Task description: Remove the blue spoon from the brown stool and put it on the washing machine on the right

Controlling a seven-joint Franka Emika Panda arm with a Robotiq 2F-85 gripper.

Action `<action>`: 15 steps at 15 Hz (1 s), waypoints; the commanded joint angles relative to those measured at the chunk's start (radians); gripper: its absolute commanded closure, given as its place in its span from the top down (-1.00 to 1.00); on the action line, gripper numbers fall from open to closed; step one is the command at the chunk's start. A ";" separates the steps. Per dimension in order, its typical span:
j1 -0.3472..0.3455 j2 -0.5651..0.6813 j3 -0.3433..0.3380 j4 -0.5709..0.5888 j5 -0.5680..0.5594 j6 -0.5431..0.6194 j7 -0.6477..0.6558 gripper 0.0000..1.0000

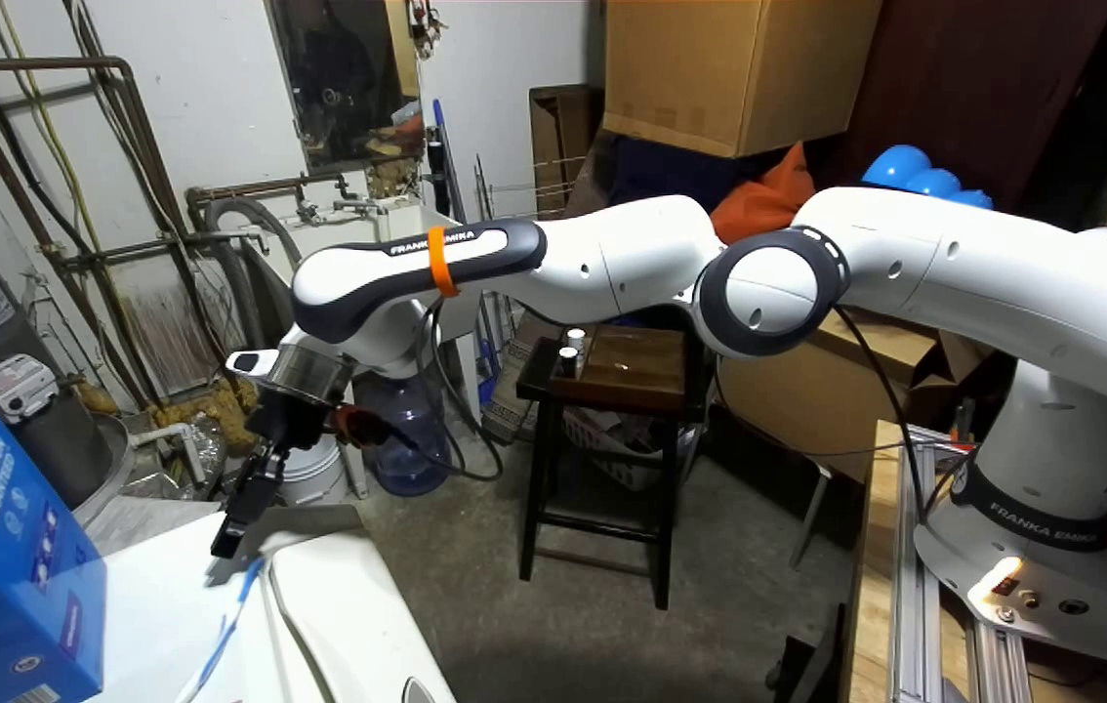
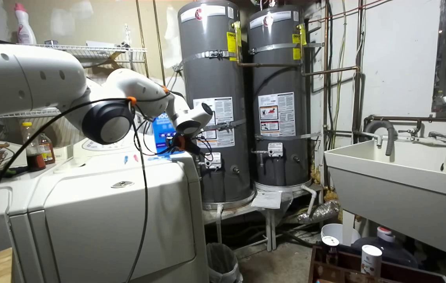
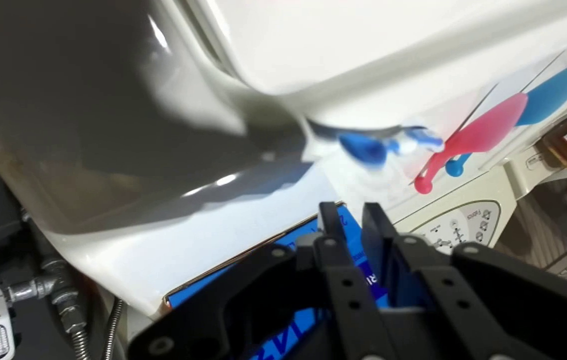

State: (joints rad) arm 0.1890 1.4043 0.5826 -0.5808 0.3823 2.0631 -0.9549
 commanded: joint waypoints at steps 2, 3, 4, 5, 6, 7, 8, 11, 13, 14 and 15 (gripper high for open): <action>0.014 0.037 0.015 0.073 0.002 -0.050 -0.003 0.07; 0.014 0.038 0.016 0.075 0.003 -0.054 -0.004 0.23; 0.014 0.039 0.016 0.077 0.003 -0.058 -0.004 0.33; 0.014 0.039 0.016 0.077 0.003 -0.061 -0.004 0.47; 0.014 0.038 0.016 0.077 0.002 -0.064 -0.004 0.68; 0.014 0.038 0.015 0.077 0.002 -0.063 -0.004 0.76; 0.014 0.037 0.013 0.078 0.001 -0.057 -0.003 0.87; 0.010 0.024 0.007 0.082 -0.003 -0.026 -0.006 1.00; 0.009 0.012 -0.002 0.087 -0.011 -0.018 -0.008 1.00; 0.009 0.006 -0.007 0.091 -0.015 -0.013 -0.009 1.00; 0.008 0.002 -0.011 0.095 -0.019 -0.011 -0.009 1.00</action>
State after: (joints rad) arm 0.1863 1.4070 0.5827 -0.5227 0.3816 2.0419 -0.9591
